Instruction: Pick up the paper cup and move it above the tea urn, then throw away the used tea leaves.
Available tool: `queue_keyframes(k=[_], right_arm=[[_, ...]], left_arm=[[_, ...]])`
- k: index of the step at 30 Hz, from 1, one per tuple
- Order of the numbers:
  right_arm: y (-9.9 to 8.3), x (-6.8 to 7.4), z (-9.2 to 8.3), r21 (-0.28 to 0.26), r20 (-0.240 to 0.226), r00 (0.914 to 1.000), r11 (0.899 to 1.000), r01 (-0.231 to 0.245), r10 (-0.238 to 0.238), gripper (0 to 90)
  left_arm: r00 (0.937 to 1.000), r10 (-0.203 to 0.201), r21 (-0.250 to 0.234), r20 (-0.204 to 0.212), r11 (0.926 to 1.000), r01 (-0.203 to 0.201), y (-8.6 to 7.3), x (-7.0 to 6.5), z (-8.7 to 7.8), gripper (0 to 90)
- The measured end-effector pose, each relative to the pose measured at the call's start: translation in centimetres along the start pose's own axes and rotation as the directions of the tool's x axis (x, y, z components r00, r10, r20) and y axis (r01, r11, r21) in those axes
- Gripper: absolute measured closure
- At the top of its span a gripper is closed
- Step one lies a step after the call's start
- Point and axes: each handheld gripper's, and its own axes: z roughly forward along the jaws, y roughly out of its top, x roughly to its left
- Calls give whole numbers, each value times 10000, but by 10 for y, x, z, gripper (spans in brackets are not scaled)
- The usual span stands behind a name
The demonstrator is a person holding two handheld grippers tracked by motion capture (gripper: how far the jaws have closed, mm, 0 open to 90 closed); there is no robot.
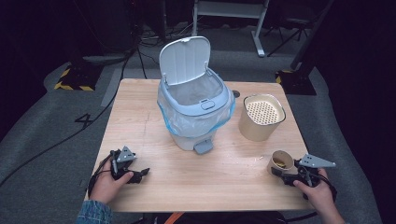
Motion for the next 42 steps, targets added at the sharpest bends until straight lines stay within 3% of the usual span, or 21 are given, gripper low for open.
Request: queue_keyframes(k=[7, 22, 28, 31, 42], right_arm=[[6, -2, -6, -125, 37, 10000, 9999, 80, -79, 308], [52, -12, -24, -243, 37, 9995, 9992, 320, -319, 307], [68, -16, -26, -33, -148, 9984, 9986, 537, -537, 309], [78, -22, -25, 52, -413, 9976, 9984, 559, -556, 309], [107, -39, -32, -148, -345, 9977, 9982, 583, -588, 311]], left_arm=[[10000, 0, 1, -1, 10000, 0, 0, 0, 0, 149], [10000, 35, -12, -24, 10000, -35, 0, 0, 0, 150], [10000, 38, 5, -18, 10000, -38, 0, 0, 0, 150], [10000, 31, -14, -25, 10000, -31, 0, 0, 0, 150], [10000, 2, -2, -6, 10000, -2, 0, 0, 0, 150]])
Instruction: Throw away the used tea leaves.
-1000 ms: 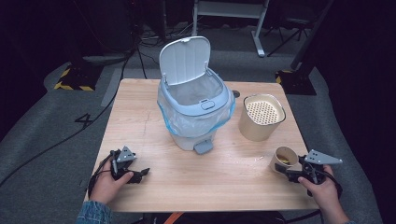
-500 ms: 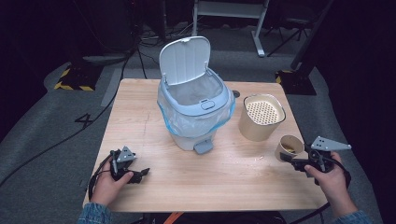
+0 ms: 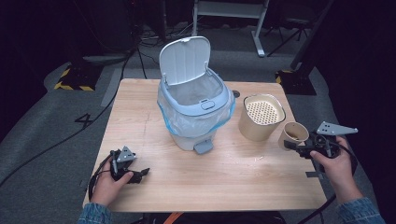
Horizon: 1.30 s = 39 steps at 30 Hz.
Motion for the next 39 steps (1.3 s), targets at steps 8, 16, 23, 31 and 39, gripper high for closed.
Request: queue_keyframes(k=[8, 16, 23, 31, 39], right_arm=[[25, -13, -6, -90, 113, 9993, 9993, 361, -360, 313], [42, -25, -5, -208, 285, 9984, 9985, 499, -493, 314], [59, -39, 1, -104, 356, 9975, 9980, 622, -618, 316], [75, -51, 8, -51, 636, 9944, 9964, 845, -840, 316], [91, -59, 13, 269, 1262, 9810, 9890, 1453, -1476, 319]], left_arm=[[10000, 35, 4, -15, 10000, -35, 0, 0, 0, 150], [10000, 40, 3, -11, 10000, -40, 0, 0, 0, 151], [10000, 42, 1, -12, 10000, -42, 0, 0, 0, 151], [10000, 32, 4, -12, 10000, -32, 0, 0, 0, 151], [10000, 59, -6, -18, 10000, -59, 0, 0, 0, 154]])
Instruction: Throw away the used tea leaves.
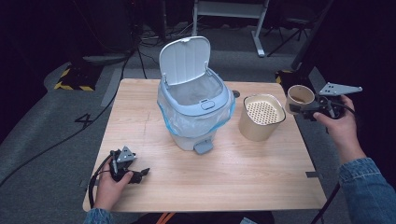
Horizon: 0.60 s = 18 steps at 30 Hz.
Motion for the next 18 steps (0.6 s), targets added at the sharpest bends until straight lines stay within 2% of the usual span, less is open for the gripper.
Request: queue_keyframes(k=[4, 5, 9, 13, 14, 15, 16, 17, 18], right_arm=[[3, -3, 4, 128, 225, 9997, 9999, 93, -95, 319], [5, -4, 7, 203, 423, 9987, 9995, 261, -269, 320], [7, -5, 12, 332, 676, 9963, 9982, 505, -526, 320], [9, -4, 20, 695, 1050, 9879, 9918, 1069, -1138, 322], [9, -4, 20, 695, 1050, 9879, 9918, 1069, -1138, 322], [10, -3, 23, 888, 1282, 9799, 9858, 1423, -1530, 323], [10, -3, 23, 888, 1282, 9799, 9858, 1423, -1530, 323], [10, -2, 26, 1088, 1460, 9698, 9775, 1808, -1956, 324], [10, -1, 28, 1169, 1528, 9644, 9729, 1993, -2159, 324]], left_arm=[[10000, -4, -2, 4, 10000, 4, 0, 0, 0, 154], [10000, -2, 1, 5, 10000, 2, 0, 0, 0, 154], [10000, -2, -4, 20, 10000, 2, 0, 0, 0, 152], [10000, -13, 3, 72, 10000, 13, 0, 0, 0, 151], [10000, -13, 3, 72, 10000, 13, 0, 0, 0, 151], [10000, -17, 3, 79, 10000, 17, 0, 0, 0, 151], [10000, -17, 3, 79, 10000, 17, 0, 0, 0, 151], [10000, -10, 4, 80, 10000, 10, 0, 0, 0, 151], [10000, -16, 2, 80, 10000, 16, 0, 0, 0, 151]])
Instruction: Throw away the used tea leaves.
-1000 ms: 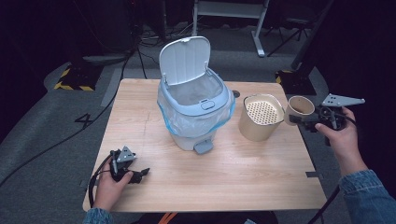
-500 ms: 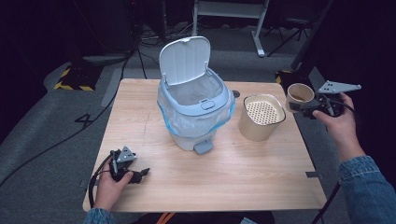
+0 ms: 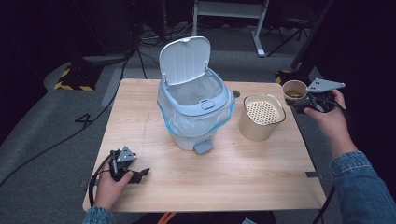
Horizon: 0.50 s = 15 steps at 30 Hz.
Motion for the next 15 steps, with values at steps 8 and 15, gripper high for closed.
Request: queue_keyframes(k=[8, 15], right_arm=[[4, 7, 13, 496, 500, 9862, 9866, 1557, -1581, 331], [10, 15, 20, 1407, 975, 9421, 9415, 3061, -3209, 331]], left_arm=[[10000, 2, -16, -9, 10000, -2, 0, 0, 0, 151], [10000, 8, 2, -3, 10000, -8, 0, 0, 0, 151]])
